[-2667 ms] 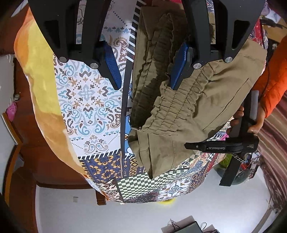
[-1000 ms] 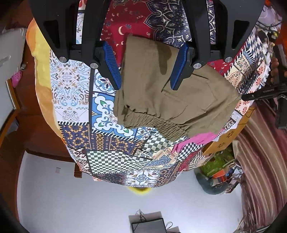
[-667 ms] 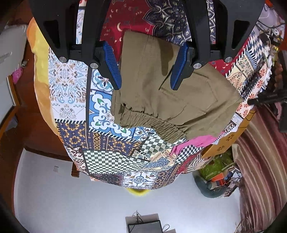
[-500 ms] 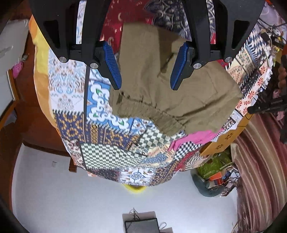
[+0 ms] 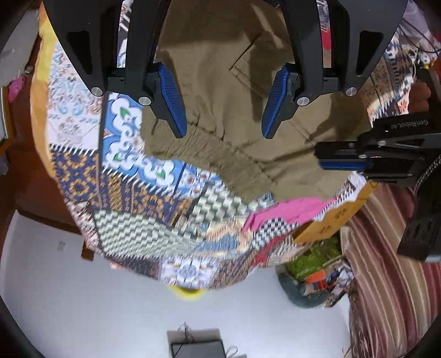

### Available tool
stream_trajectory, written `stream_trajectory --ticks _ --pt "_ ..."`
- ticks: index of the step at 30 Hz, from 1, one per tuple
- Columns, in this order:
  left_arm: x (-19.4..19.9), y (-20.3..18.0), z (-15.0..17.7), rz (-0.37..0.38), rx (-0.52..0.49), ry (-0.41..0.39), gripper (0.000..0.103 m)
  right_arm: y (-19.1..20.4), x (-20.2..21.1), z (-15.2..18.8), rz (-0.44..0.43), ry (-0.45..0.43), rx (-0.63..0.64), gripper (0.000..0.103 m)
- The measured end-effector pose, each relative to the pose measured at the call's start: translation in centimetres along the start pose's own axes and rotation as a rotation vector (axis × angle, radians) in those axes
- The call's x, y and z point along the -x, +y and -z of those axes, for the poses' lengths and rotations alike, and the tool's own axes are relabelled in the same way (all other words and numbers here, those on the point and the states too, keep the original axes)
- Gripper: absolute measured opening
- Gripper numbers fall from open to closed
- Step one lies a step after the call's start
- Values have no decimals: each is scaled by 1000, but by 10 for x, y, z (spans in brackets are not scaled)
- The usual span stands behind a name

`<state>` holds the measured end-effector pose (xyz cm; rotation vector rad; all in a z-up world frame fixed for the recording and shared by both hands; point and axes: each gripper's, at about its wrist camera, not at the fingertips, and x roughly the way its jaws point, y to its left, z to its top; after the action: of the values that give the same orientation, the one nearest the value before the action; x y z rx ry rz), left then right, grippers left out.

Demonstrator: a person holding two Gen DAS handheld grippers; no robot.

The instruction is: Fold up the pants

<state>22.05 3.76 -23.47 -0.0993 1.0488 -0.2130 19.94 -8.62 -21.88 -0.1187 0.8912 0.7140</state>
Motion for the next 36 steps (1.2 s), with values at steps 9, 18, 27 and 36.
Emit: stream_trajectory --ticks 9,18,27,36 --pt "-22 12 13 49 32 36 19 -9 -11 21 -43 71 -22 51" --pt "12 24 14 -23 31 -29 20 -11 16 14 70 66 -18 53" --pt "56 78 35 -181 121 -86 44 -24 45 14 189 14 -44 68" --pt "79 99 58 -259 159 -155 70 -31 54 21 251 -40 -76 79"
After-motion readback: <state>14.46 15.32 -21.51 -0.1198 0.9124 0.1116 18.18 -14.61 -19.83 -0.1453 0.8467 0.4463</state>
